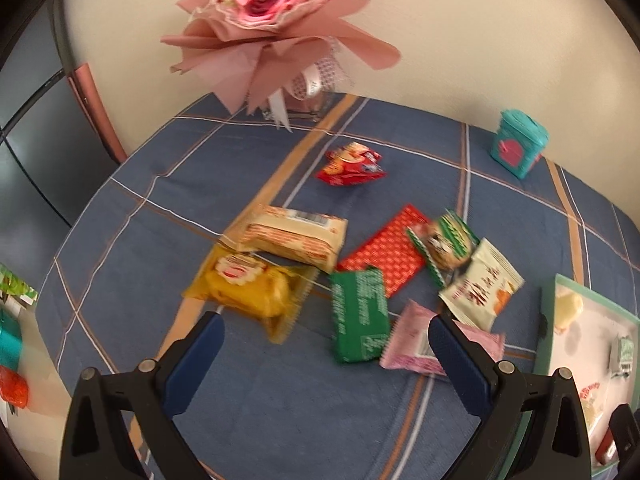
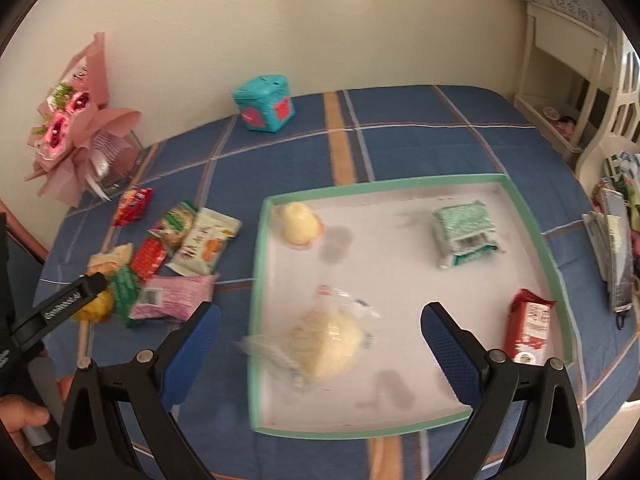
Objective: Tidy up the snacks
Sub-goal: 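Move both tools back toward the snack pile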
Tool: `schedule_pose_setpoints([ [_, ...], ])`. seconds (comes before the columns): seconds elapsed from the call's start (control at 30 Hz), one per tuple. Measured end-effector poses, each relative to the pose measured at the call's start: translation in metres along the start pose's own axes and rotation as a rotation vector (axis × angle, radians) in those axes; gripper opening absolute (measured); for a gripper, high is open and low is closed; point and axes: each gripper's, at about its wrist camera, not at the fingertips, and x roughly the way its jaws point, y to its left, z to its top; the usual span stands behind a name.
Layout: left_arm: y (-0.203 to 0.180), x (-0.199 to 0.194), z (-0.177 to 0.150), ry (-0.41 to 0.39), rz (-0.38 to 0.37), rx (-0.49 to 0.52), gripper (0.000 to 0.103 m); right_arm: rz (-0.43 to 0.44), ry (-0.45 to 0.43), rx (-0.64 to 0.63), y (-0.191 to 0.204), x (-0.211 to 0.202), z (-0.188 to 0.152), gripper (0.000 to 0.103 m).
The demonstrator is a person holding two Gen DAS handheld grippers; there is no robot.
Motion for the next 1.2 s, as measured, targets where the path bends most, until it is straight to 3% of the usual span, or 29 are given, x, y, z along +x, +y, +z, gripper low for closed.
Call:
schedule_pose_setpoints([
  [0.27,0.03,0.011,0.013,0.001,-0.009,-0.024,0.103,0.015,0.0,0.001,0.037,0.005,0.008,0.1],
  [0.47,0.044,0.023,0.02,0.055,-0.061,-0.057,0.103,0.027,0.02,-0.026,0.066,0.018,0.011,0.1],
  [0.87,0.04,0.055,0.022,0.159,-0.116,-0.096,0.102,0.054,0.119,-0.091,0.123,0.07,0.018,0.1],
  [0.93,0.039,0.063,0.021,0.187,-0.111,-0.114,0.096,0.051,0.139,-0.092,0.127,0.081,0.017,0.1],
  [1.03,0.042,0.078,0.022,0.232,-0.133,-0.146,0.096,0.047,0.172,-0.087,0.128,0.096,0.017,0.1],
  [1.2,0.051,0.083,0.028,0.224,-0.131,-0.197,0.096,0.046,0.2,-0.1,0.137,0.113,0.015,0.1],
])
